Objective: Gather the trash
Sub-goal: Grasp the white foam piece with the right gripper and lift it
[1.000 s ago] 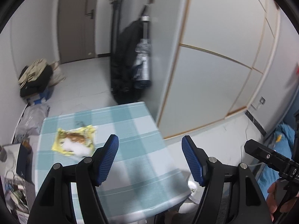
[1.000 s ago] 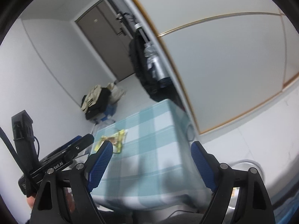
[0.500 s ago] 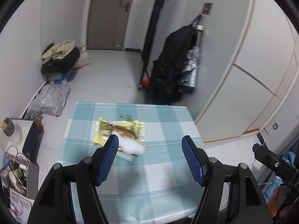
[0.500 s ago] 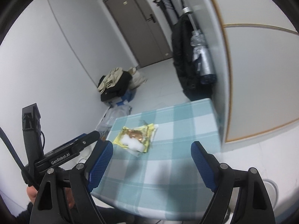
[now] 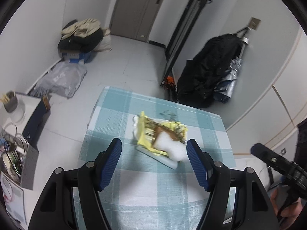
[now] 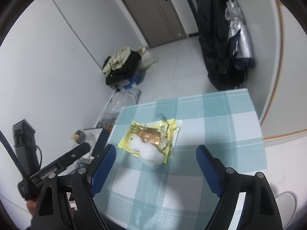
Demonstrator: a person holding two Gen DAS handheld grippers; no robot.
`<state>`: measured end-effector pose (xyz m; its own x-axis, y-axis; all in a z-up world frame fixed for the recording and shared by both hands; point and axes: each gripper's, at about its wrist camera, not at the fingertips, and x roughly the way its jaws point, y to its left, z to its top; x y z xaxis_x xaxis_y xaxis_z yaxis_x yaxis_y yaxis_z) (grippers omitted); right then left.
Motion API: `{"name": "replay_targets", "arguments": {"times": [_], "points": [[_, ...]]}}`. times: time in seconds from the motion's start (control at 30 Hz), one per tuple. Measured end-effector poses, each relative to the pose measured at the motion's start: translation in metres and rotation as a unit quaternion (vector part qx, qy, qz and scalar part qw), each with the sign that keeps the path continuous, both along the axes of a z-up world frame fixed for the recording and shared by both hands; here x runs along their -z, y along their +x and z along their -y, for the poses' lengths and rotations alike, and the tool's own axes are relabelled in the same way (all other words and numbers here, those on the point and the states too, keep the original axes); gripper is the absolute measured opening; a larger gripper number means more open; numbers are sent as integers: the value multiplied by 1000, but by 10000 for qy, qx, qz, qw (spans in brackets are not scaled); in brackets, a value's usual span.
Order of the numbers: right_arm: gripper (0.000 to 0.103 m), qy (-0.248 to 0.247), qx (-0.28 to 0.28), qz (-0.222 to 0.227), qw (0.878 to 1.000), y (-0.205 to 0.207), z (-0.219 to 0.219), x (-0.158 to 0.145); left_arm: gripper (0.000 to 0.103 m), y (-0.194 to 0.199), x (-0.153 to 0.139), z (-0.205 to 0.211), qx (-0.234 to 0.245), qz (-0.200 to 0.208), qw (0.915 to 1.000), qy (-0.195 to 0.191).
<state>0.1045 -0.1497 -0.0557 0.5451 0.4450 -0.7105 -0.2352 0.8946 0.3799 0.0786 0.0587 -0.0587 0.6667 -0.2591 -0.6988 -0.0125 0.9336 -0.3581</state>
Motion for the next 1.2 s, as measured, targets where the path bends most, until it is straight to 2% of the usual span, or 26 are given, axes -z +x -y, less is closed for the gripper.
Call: {"name": "replay_targets", "arguments": {"times": [0.17,0.27,0.57,0.7,0.8,0.87,0.93,1.0,1.2], "points": [[86,-204,-232,-171,9994,26,-23,15,66,11,13,-14,-90,-170,9998,-107],[86,-407,-443,-209,9980,35,-38,23,66,19,21,-22,-104,-330,9989,-305],[83,-1249,-1478,82,9811,46,-92,46,66,25,29,-47,-298,-513,9971,-473],[73,-1600,-1796,111,9706,47,-111,57,66,27,34,-60,-476,-619,9949,-639],[63,-1627,-1922,40,9678,47,-116,62,66,30,36,-65,-564,-678,9935,-718],[62,-1694,-1970,32,9657,47,-120,64,66,30,38,-68,-609,-694,9926,-790],[56,-1759,-2028,16,9633,47,-123,68,66,31,38,-70,-619,-702,9924,-801],[46,-1784,-2057,-65,9622,48,-124,72,66,31,39,-69,-612,-712,9924,-802],[42,-1880,-2109,8,9593,45,-126,73,66,32,40,-68,-569,-741,9923,-815]]}}
